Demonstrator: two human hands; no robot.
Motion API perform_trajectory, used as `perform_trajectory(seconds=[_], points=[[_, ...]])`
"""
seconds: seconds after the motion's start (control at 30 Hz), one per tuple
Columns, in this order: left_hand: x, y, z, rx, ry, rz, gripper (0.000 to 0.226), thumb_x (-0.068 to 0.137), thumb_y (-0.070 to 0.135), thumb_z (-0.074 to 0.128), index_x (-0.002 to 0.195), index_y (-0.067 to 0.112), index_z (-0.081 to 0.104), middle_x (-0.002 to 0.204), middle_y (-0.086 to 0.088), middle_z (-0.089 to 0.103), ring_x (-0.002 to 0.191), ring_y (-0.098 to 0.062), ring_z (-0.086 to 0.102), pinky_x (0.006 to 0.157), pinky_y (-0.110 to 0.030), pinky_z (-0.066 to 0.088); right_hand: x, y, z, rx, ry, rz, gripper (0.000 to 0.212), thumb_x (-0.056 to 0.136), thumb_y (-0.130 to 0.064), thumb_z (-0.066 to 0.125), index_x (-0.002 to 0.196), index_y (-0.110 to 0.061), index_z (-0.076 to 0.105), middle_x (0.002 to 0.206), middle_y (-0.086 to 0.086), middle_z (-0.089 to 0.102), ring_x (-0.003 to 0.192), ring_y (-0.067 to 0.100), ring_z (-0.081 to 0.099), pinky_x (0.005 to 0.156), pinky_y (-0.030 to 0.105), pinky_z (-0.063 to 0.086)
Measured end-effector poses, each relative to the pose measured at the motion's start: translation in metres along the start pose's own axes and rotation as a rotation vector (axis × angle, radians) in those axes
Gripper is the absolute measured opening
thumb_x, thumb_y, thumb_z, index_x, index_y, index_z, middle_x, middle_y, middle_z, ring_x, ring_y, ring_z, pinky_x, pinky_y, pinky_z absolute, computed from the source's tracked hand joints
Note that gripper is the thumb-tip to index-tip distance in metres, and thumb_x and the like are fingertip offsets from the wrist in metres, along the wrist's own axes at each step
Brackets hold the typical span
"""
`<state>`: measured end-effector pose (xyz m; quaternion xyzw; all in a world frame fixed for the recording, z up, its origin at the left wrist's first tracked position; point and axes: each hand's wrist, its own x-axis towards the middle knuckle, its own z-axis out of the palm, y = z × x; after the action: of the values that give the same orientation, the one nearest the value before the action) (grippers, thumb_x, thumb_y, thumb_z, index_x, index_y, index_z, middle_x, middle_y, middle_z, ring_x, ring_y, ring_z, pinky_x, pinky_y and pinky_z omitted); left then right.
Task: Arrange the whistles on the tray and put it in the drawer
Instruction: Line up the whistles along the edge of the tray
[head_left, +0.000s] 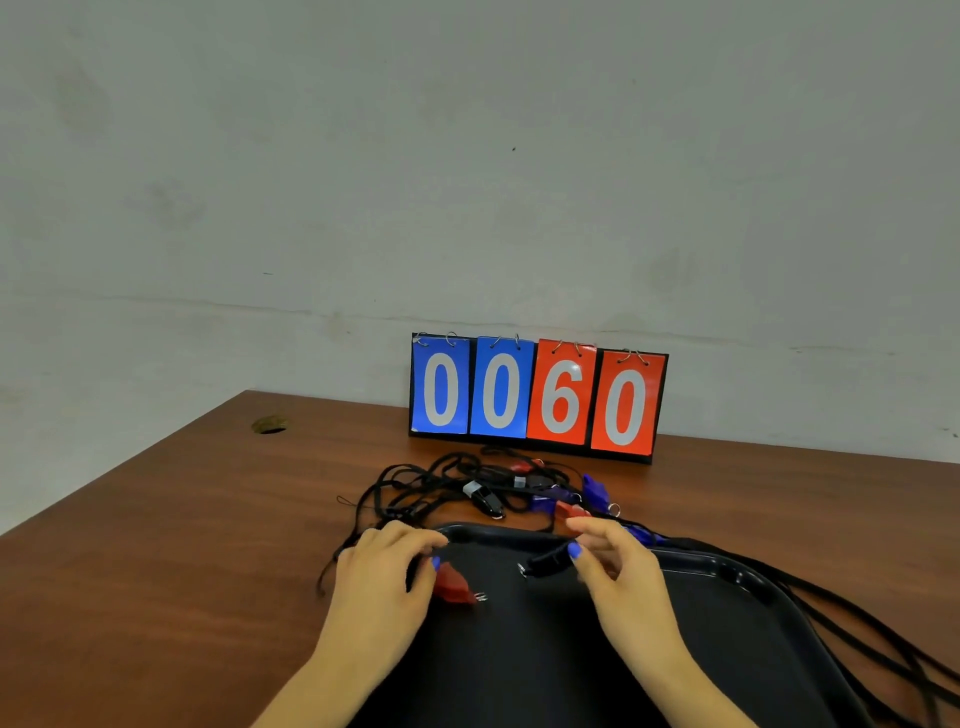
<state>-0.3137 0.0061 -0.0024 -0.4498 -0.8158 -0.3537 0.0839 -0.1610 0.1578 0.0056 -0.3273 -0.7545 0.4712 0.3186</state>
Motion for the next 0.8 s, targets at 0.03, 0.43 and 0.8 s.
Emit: perform_trajectory(seconds=[0.03,0.43,0.8], points=[[-0.001,0.000,0.000,0.072,0.024,0.039,0.022,0.089,0.028,0.051,0.103,0.042,0.059,0.090,0.026,0.048,0.094,-0.003,0.048,0.083,-0.025,0.031,0.001,0.000,-0.001,0.041,0.009,0.023,0.033,0.089,-0.004,0.056,0.099,-0.036,0.058,0.095,-0.006,0.062,0.094,0.011,0.061,0.088,0.029,0.052],[-0.005,-0.004,0.008,0.280,-0.152,0.418,0.024,0.064,0.041,0.060,0.087,0.046,0.067,0.086,0.025,0.056,0.078,0.008,0.049,0.068,-0.012,0.041,0.005,-0.011,-0.017,0.620,0.004,0.328,0.031,0.093,0.002,0.044,0.109,-0.020,0.060,0.106,0.018,0.061,0.093,0.032,0.064,0.062,0.040,0.054],[-0.005,-0.003,0.010,0.284,-0.204,0.348,0.038,0.073,0.042,0.035,0.091,0.044,0.069,0.095,0.028,0.064,0.086,0.008,0.062,0.071,-0.012,0.049,0.002,-0.008,-0.009,0.534,-0.086,0.379,0.028,0.088,0.002,0.054,0.110,-0.015,0.060,0.096,0.017,0.070,0.092,0.031,0.067,0.065,0.043,0.056]])
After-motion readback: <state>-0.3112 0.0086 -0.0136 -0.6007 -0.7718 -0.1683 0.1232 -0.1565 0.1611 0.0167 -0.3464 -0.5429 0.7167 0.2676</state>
